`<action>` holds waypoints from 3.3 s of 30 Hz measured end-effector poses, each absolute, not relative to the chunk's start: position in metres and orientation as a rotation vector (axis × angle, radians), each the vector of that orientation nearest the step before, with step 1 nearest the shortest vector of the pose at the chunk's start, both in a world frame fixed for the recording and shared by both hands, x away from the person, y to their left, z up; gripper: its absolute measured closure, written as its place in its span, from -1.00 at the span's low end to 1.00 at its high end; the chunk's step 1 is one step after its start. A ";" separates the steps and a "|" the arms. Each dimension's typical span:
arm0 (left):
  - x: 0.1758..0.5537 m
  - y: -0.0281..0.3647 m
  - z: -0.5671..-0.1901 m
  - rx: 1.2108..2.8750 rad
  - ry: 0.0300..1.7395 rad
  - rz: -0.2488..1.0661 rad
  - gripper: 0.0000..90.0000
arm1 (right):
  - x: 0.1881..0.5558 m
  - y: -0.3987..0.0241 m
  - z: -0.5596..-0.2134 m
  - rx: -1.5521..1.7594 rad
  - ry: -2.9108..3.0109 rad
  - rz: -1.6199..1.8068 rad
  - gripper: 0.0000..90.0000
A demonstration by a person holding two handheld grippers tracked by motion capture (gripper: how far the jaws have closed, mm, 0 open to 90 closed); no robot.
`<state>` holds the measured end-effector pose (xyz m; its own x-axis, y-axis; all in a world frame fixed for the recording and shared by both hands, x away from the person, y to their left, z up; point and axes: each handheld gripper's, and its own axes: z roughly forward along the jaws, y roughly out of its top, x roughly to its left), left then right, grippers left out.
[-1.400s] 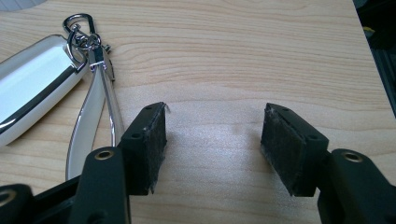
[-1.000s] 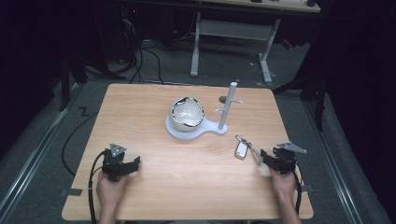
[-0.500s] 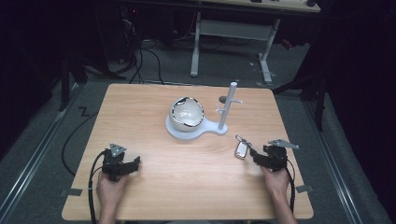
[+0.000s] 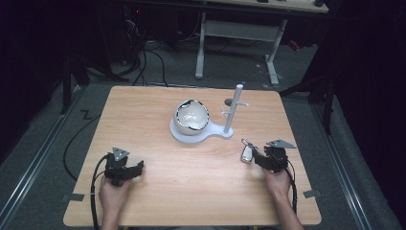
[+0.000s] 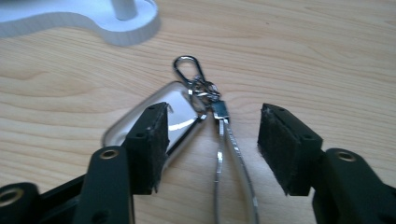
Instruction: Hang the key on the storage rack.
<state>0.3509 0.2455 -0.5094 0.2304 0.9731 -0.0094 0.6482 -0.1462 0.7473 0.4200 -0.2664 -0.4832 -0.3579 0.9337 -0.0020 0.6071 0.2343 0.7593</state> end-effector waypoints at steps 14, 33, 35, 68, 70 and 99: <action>0.351 0.245 -0.509 1.874 1.489 0.658 -0.49 | 0.433 -0.270 -0.497 1.430 2.070 0.892 0.35; 0.351 0.245 -0.509 1.873 1.489 0.658 -0.49 | 0.435 -0.269 -0.499 1.377 2.089 0.885 0.82; 0.351 0.245 -0.509 1.873 1.489 0.658 -0.49 | 0.433 -0.270 -0.496 1.362 2.076 0.904 0.82; 0.351 0.245 -0.509 1.874 1.489 0.658 -0.49 | 0.414 -0.273 -0.429 1.129 1.951 1.117 0.94; 0.351 0.245 -0.509 1.874 1.489 0.658 -0.49 | 0.414 -0.274 -0.428 1.131 1.945 1.135 0.94; 0.351 0.245 -0.509 1.874 1.489 0.659 -0.49 | 0.411 -0.280 -0.380 1.047 1.895 1.272 0.95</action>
